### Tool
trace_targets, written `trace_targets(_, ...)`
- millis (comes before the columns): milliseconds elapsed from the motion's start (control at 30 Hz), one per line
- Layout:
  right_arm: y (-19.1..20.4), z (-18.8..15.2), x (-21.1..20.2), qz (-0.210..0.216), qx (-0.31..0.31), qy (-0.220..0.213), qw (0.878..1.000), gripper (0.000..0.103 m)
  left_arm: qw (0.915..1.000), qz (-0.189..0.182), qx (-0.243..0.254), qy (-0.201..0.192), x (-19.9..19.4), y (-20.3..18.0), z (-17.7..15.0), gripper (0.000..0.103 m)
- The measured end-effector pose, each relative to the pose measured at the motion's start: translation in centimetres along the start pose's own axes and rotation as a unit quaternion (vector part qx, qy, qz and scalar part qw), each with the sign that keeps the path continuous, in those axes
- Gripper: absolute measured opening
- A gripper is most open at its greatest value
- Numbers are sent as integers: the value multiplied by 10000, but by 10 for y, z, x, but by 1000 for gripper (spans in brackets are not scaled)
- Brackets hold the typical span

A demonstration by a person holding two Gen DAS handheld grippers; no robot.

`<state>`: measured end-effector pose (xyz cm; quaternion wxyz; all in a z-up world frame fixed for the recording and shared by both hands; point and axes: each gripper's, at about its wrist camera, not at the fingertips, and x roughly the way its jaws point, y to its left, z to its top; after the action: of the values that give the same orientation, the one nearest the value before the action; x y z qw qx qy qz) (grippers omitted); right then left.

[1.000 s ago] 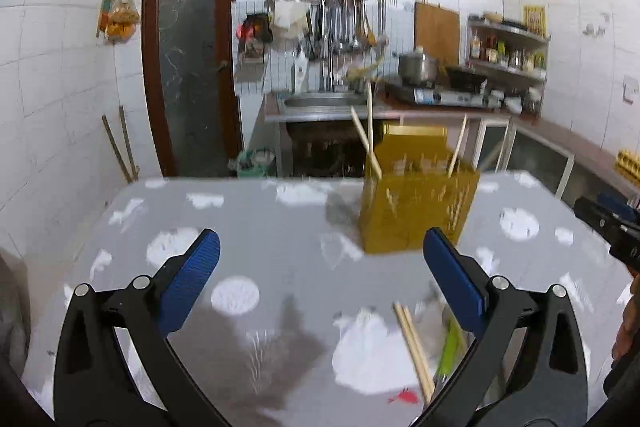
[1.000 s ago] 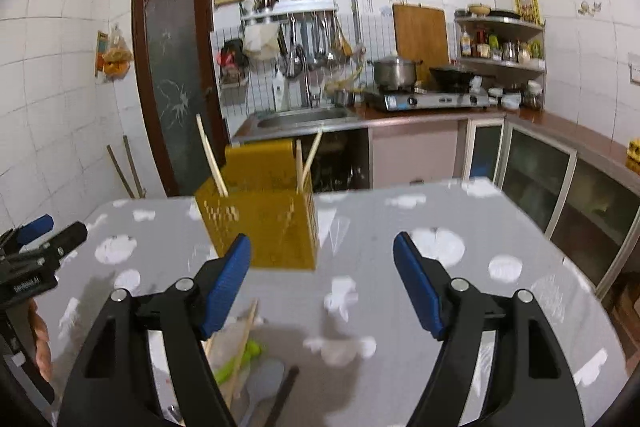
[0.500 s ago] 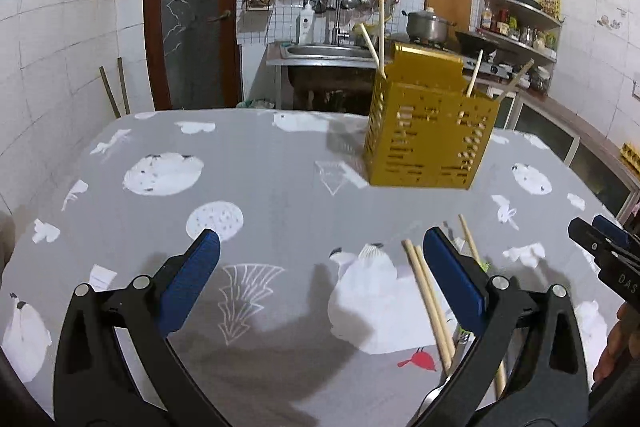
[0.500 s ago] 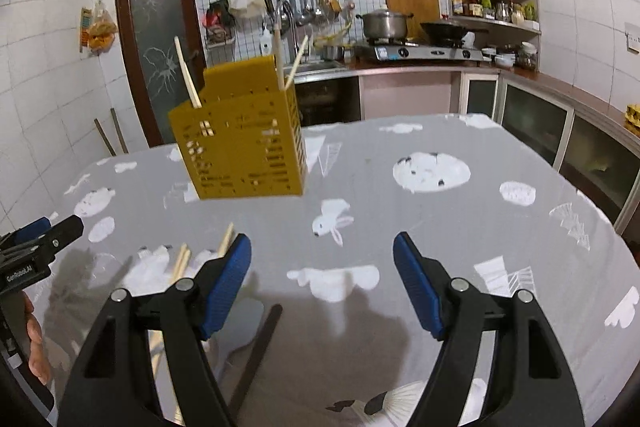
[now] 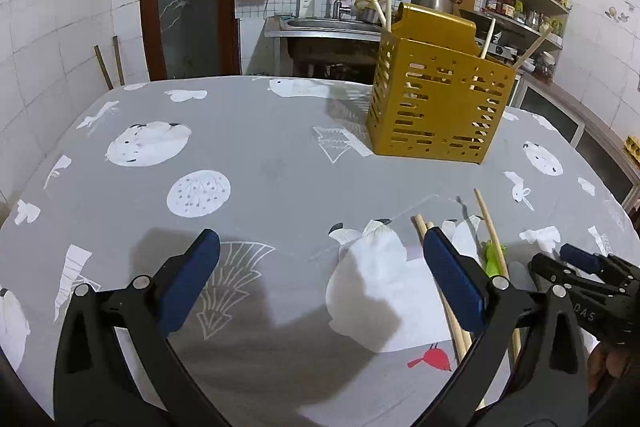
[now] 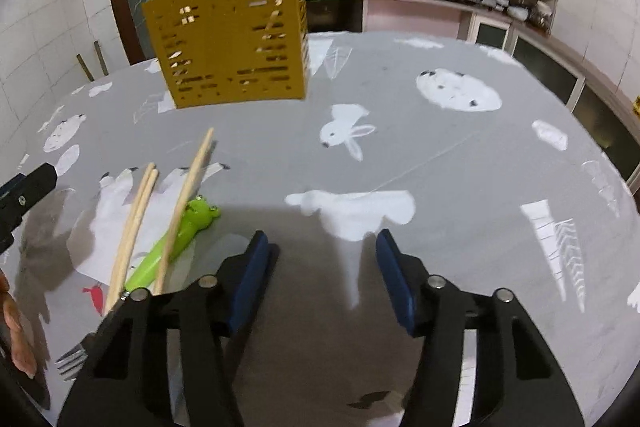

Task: Organize utensils
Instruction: 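Withdraw both open tools back over the table, then lower the left tool onto a wooden chopstick while the right tool lowers to a thin metal utensil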

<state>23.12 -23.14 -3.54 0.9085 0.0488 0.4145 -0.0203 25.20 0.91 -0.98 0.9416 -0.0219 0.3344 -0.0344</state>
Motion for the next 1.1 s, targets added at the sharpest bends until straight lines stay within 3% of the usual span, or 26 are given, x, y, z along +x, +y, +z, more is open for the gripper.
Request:
trace_targets(200,15,-4,4,-127,-122,171,9997,42,9998,-30,-134,121,3,5,-1,98)
trace_targets(300,19,-1,6,-150,-47,289,9995,31,9997,-28,-193,173,5,5,0,98)
trace_targets(367,21,0,6,-79,-7,329,9994,16,9995,-11,-207,228,8,4,1,98)
trace_targets(433,23,-1,7,-22,-60,288,9996,11,9994,-22,-207,290,11,1,2,98)
trace_targets(633,1,5,9,333,54,275,9991,6,9987,-81,-158,482,21,-10,5,98)
trace_targets(900,-32,18,17,304,-28,206,9993,6,9956,-238,-235,875,47,-21,5,98)
trace_targets(1100,-36,17,21,403,56,154,9991,6,9920,-163,162,1241,69,-40,-1,91)
